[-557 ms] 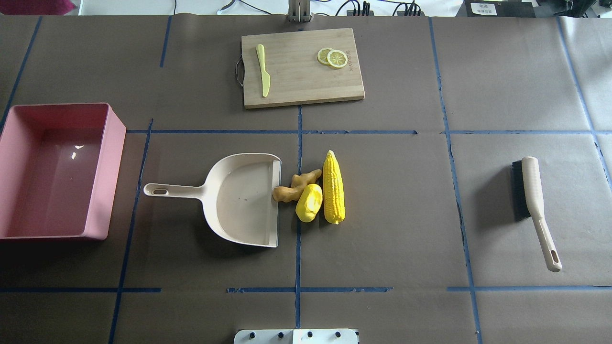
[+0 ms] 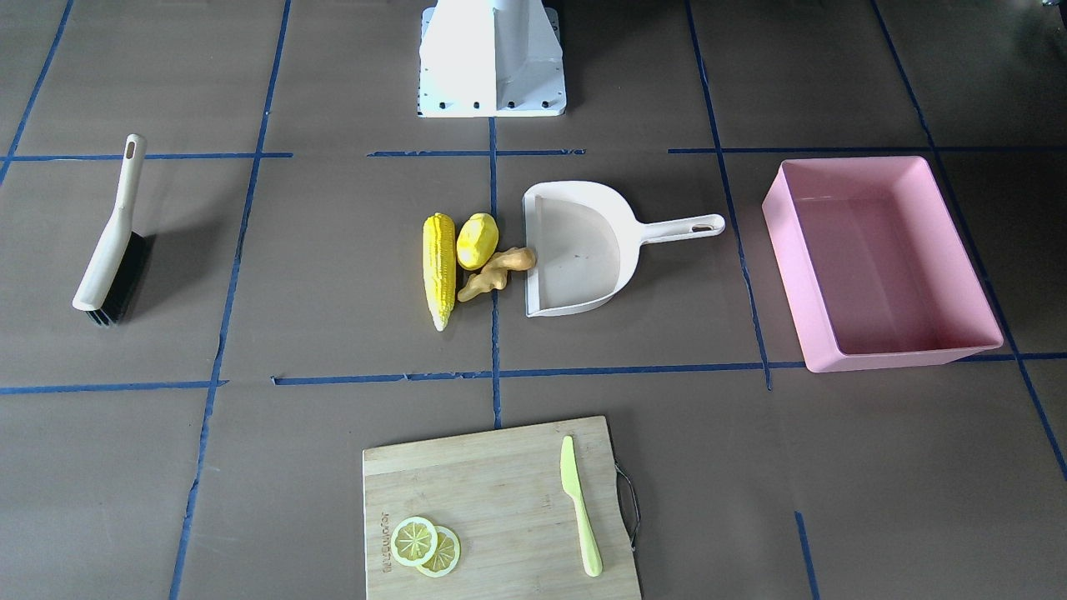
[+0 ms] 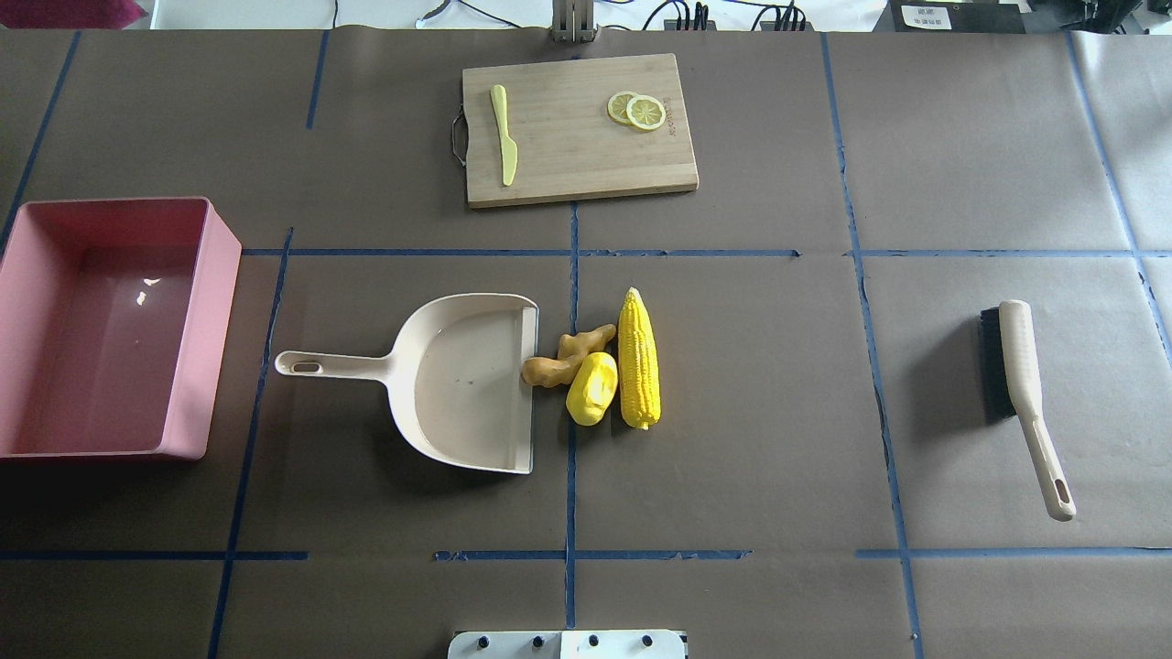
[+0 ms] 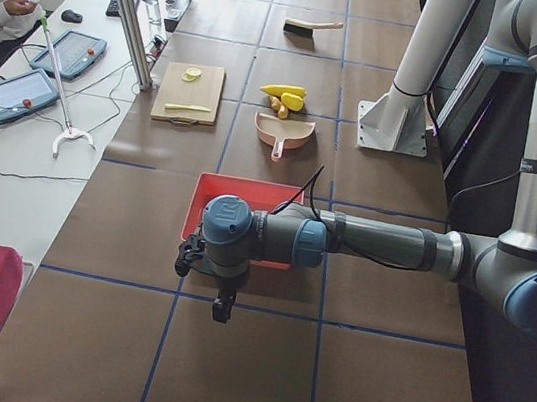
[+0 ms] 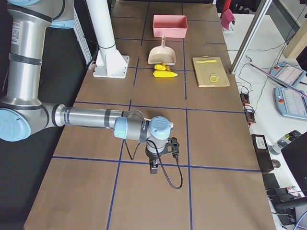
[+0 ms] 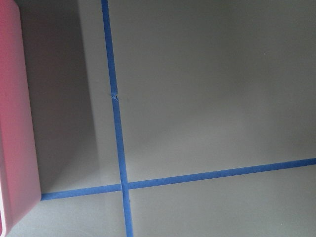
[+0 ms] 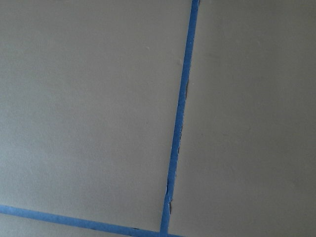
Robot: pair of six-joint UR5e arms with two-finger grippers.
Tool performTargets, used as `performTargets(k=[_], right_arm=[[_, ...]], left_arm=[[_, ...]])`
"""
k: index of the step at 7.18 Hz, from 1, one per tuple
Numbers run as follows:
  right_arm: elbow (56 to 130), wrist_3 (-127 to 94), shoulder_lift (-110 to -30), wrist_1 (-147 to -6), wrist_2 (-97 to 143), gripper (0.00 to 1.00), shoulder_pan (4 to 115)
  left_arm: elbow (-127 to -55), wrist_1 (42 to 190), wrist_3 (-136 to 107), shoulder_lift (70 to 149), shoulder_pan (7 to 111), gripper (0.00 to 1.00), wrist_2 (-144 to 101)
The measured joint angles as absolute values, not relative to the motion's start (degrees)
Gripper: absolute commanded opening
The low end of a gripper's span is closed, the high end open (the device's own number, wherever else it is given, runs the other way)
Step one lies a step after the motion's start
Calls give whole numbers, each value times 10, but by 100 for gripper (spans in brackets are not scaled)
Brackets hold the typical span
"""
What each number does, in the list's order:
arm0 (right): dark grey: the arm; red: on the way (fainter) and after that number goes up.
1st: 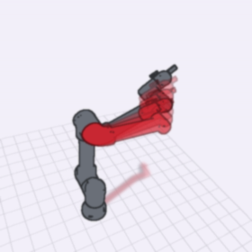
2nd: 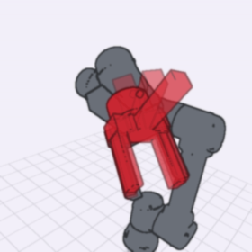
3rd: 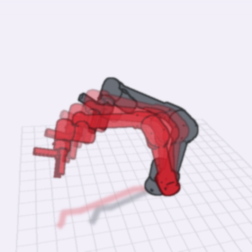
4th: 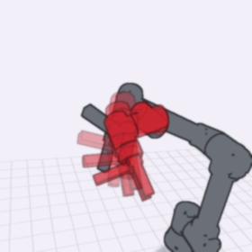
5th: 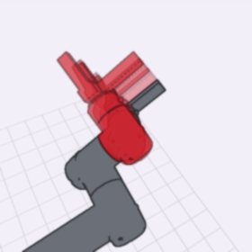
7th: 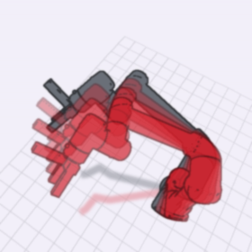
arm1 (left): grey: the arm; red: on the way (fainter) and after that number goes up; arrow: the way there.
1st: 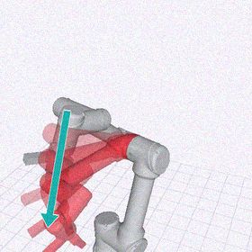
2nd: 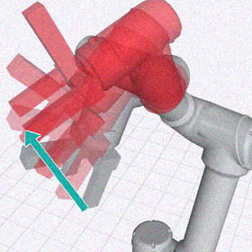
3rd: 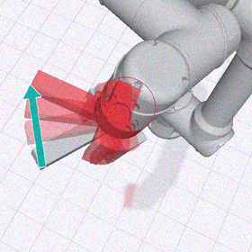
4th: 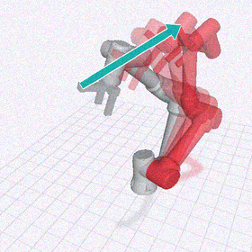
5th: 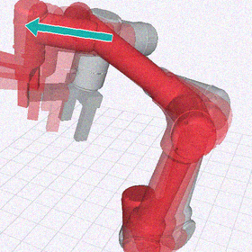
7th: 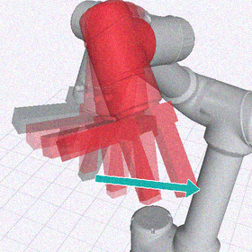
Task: Sweep and dump trash into bin
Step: 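Lower the right gripper toward the white brush handle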
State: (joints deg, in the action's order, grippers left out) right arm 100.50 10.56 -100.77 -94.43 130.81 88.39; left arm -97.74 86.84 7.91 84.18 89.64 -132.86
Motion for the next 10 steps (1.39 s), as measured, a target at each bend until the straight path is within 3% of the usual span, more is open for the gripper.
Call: performTargets(k=[6, 10], right_arm=[[1050, 51, -989, -944, 1355, 100, 864], [1188, -225, -986, -912, 1336, 100, 698]], left_arm=[[-952, 912, 76, 866, 893, 100, -1329], [-948, 933, 75, 872, 891, 100, -1329]])
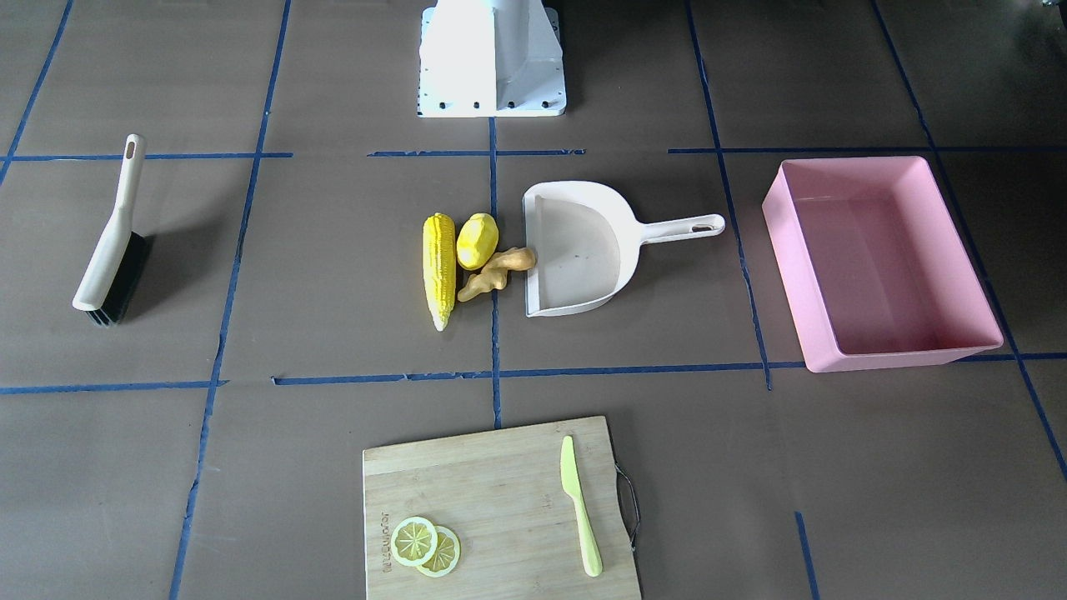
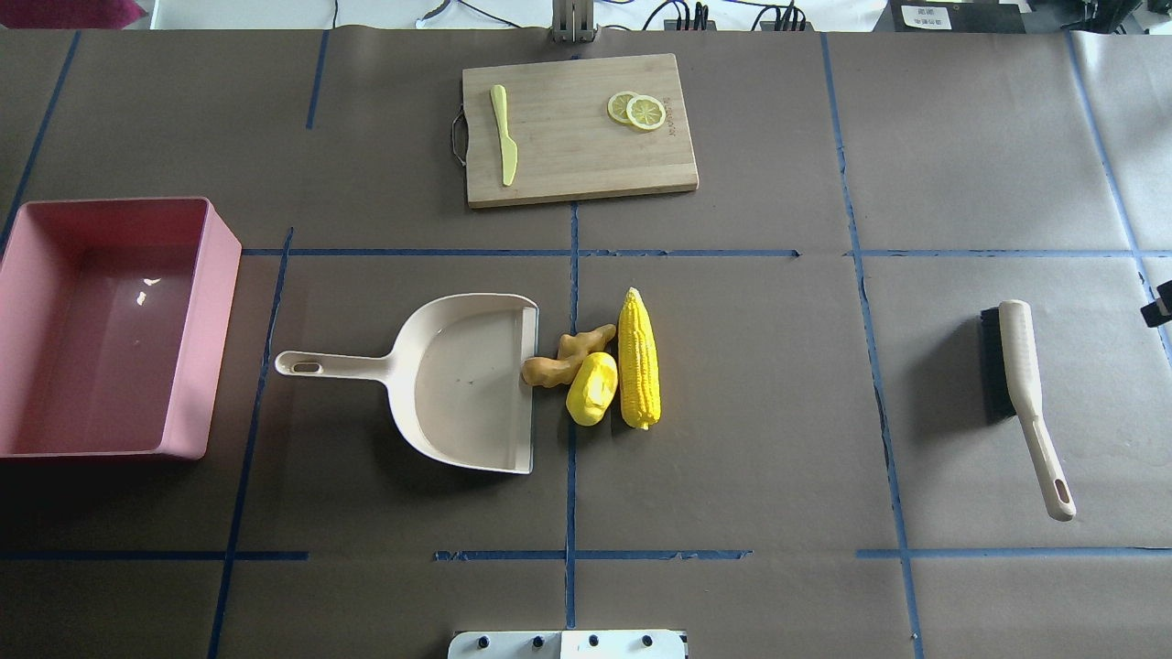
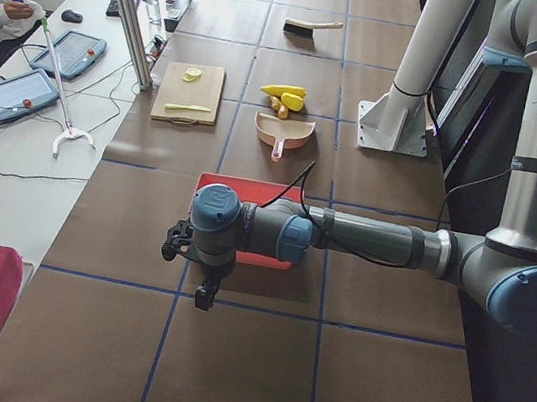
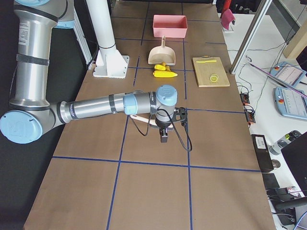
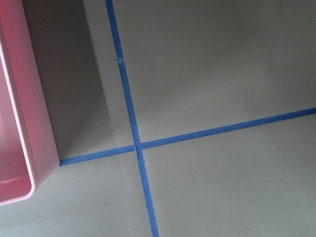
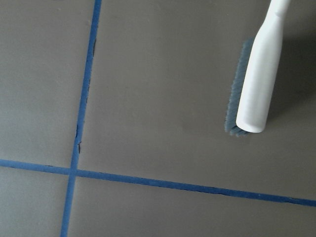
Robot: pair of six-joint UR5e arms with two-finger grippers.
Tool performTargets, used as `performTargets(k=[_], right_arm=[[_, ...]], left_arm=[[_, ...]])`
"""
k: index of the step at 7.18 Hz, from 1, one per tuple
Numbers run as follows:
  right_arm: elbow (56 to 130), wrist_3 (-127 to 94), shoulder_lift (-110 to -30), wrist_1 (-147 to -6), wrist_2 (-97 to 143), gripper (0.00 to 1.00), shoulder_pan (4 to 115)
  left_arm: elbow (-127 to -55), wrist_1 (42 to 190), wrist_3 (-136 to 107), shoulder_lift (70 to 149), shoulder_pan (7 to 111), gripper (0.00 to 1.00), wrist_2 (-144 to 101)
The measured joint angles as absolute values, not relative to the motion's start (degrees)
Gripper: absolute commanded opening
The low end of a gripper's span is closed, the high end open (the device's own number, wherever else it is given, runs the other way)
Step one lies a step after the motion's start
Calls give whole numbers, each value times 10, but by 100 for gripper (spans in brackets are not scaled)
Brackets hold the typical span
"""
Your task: Sweep and dump trash into bin
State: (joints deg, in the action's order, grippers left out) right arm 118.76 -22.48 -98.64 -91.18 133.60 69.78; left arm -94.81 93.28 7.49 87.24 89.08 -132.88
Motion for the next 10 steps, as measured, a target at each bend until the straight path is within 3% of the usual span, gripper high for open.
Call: performTargets(k=[4, 8, 9, 10], right_arm=[[1199, -533, -1039, -694, 1207, 99, 493], [1135, -591, -1074, -592, 1162, 92, 423], [1128, -591, -1078, -589, 1161, 74, 417], [1124, -591, -1079, -589, 1161, 31, 412]], left_arm=[[-947, 939, 74, 873, 886, 100, -1328], [-947, 940, 74, 873, 883, 100, -1328], [-947, 940, 74, 873, 883, 100, -1328], [-947, 940, 74, 873, 883, 100, -1328]])
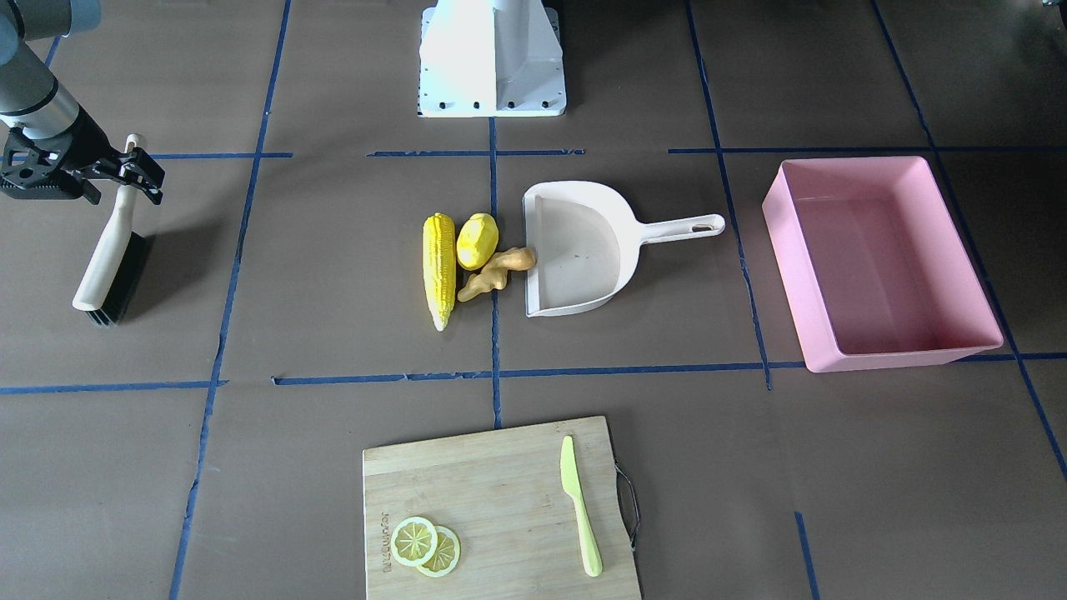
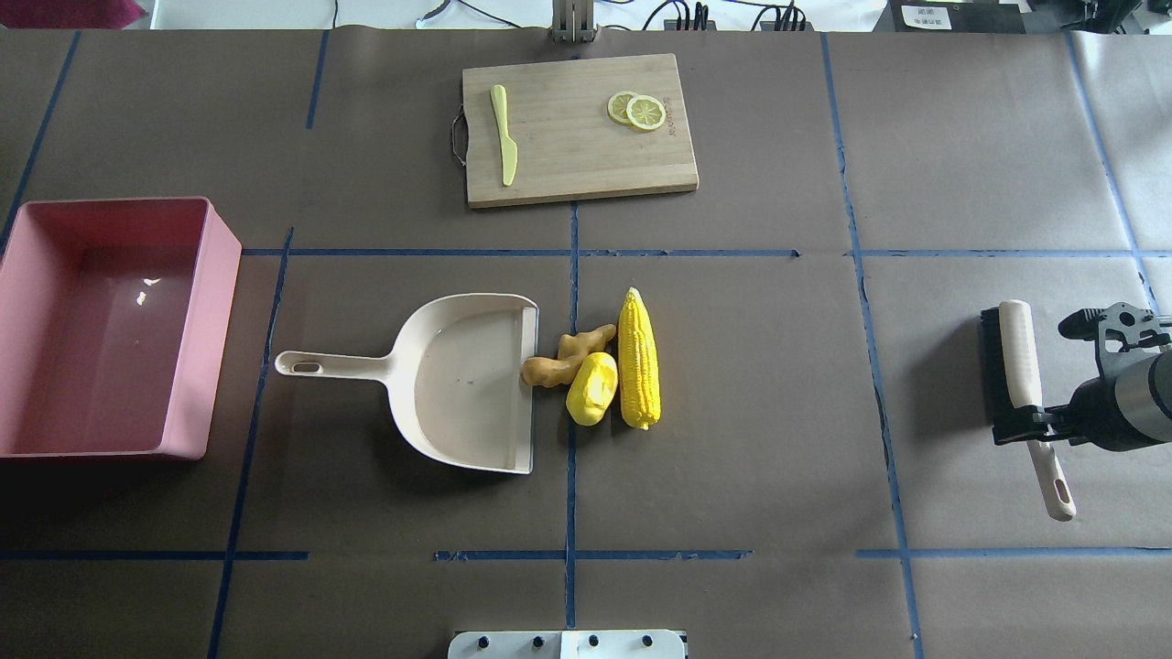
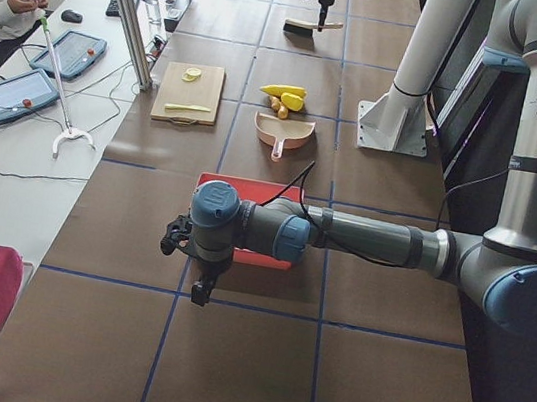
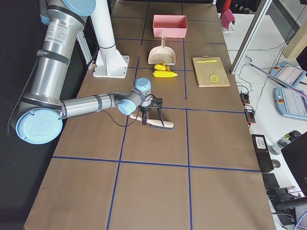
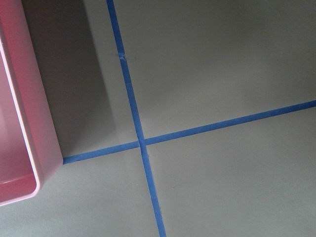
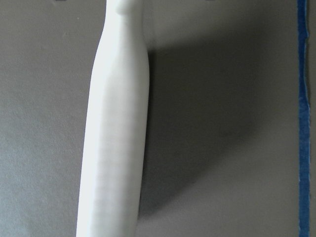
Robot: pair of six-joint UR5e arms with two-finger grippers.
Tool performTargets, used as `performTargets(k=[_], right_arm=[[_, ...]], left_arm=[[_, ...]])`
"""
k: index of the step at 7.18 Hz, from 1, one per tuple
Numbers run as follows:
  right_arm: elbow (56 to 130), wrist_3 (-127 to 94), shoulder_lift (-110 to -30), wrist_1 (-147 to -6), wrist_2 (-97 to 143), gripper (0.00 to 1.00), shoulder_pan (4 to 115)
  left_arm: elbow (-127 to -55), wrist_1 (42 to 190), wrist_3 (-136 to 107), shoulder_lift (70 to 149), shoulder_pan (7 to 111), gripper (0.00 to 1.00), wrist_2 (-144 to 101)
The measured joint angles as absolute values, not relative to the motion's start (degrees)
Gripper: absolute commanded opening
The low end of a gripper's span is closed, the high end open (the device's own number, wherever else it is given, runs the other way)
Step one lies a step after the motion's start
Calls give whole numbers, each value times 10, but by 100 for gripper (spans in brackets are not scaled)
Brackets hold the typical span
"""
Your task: Sweep and dump trash into bin
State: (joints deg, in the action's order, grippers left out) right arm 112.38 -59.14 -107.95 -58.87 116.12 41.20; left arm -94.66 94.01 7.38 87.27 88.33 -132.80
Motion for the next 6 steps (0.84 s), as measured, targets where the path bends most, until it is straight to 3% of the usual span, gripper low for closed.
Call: performTargets(k=[1, 6], right_arm=[[1122, -591, -1080, -589, 1161, 3, 409], [1123, -590, -1081, -590, 1167, 0, 409]], left_arm=[[-947, 940, 74, 873, 883, 100, -1328], [-947, 940, 75, 873, 883, 100, -1329]])
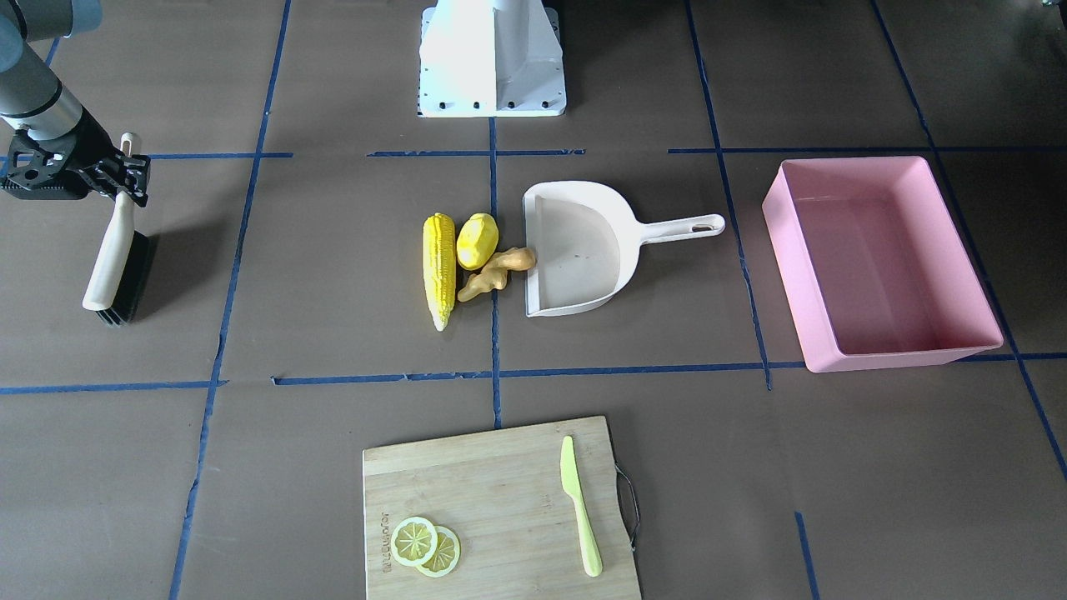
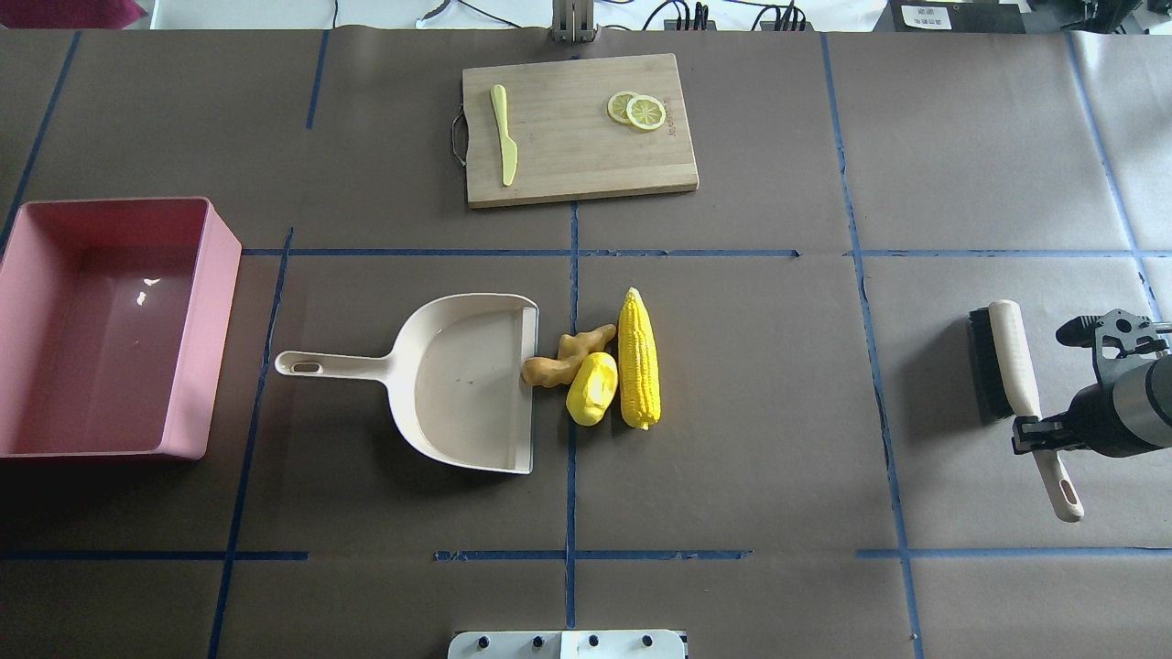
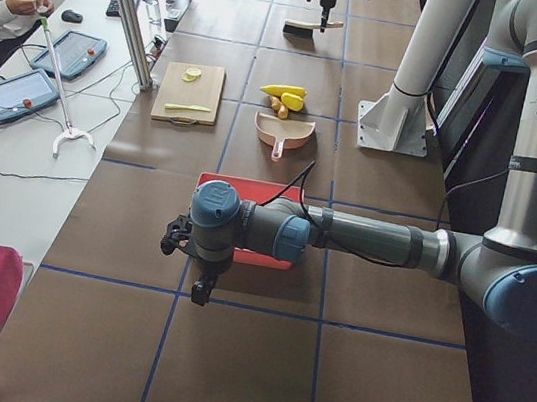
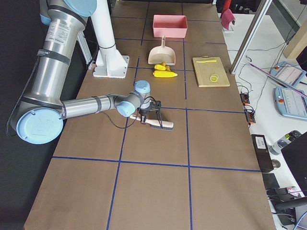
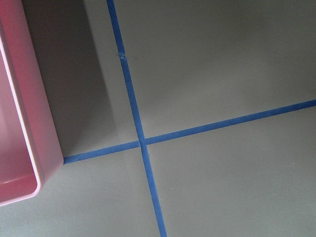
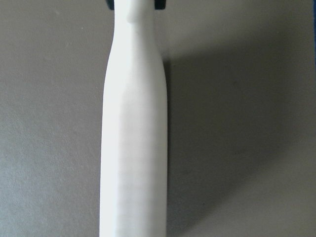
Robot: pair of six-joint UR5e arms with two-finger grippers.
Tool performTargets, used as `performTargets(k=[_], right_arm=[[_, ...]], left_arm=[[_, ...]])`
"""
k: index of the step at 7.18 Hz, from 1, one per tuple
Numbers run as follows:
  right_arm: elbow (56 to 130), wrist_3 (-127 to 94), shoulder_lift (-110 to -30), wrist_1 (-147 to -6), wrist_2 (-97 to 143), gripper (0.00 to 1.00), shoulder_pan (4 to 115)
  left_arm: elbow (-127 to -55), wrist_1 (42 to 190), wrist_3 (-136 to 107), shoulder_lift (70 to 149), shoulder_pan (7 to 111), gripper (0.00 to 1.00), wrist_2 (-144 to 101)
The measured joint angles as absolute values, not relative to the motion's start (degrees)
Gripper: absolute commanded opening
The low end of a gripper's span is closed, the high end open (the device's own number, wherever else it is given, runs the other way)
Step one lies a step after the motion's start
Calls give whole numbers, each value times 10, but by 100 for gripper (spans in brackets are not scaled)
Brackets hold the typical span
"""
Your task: Sweep and dump trash into bin
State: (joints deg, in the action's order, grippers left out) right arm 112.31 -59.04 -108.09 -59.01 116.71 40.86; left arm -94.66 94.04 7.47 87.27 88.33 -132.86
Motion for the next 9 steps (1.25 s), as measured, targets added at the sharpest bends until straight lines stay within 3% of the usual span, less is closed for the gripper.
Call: performTargets(k=[9], right_arm=[[1128, -592, -1072, -588, 1178, 0, 408]], left_arm=[[-971, 1128, 57, 879, 826, 100, -1332]])
